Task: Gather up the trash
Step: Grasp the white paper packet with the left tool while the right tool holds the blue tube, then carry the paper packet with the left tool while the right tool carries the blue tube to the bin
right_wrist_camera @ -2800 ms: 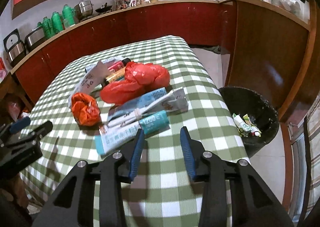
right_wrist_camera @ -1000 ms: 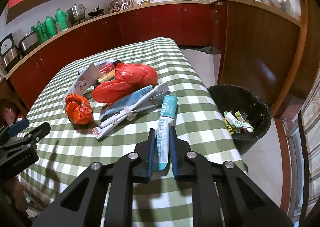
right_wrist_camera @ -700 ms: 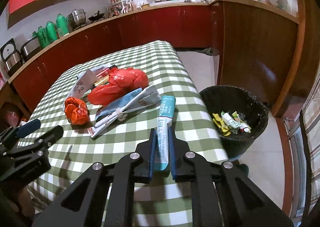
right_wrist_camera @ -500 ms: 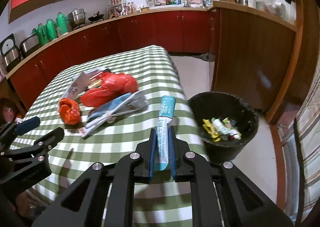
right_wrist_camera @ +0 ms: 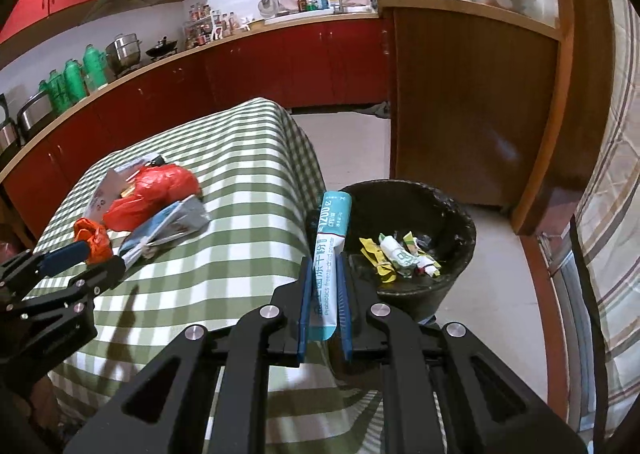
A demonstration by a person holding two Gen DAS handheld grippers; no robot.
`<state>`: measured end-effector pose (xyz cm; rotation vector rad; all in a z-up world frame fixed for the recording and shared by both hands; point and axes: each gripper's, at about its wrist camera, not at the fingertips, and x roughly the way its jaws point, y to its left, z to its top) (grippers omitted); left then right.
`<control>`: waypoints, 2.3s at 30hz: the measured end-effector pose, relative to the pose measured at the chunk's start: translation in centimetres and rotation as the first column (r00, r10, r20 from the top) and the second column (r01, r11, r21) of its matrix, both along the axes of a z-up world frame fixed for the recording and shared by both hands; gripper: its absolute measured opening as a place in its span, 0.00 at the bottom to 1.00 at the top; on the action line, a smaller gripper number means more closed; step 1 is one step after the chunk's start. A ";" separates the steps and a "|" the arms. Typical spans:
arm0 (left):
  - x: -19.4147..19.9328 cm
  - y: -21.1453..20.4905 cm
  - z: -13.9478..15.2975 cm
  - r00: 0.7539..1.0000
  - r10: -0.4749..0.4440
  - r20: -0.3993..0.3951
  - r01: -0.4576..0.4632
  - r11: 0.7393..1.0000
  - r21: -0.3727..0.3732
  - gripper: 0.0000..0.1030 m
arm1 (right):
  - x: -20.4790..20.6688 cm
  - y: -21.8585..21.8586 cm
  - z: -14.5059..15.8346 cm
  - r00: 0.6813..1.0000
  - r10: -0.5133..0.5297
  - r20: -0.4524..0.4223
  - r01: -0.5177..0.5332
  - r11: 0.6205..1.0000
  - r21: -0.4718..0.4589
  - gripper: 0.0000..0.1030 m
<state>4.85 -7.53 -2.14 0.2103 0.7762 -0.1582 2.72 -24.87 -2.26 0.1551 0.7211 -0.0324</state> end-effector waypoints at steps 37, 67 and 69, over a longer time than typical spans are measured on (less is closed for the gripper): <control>-0.3 -1.1 -0.7 0.996 -0.086 -0.006 0.086 0.994 -0.074 0.08 | -0.1 -0.2 -0.4 1.000 0.001 -0.008 -0.001 1.000 0.003 0.13; 1.5 -5.8 2.8 0.987 -0.144 0.076 0.153 0.980 -0.124 0.08 | 1.4 -3.0 2.7 0.997 -0.041 0.065 0.045 0.997 -0.066 0.13; 2.4 -6.8 3.0 0.986 -0.150 0.075 0.159 0.978 -0.137 0.08 | 2.0 -3.6 2.9 0.996 -0.049 0.075 0.055 0.996 -0.076 0.13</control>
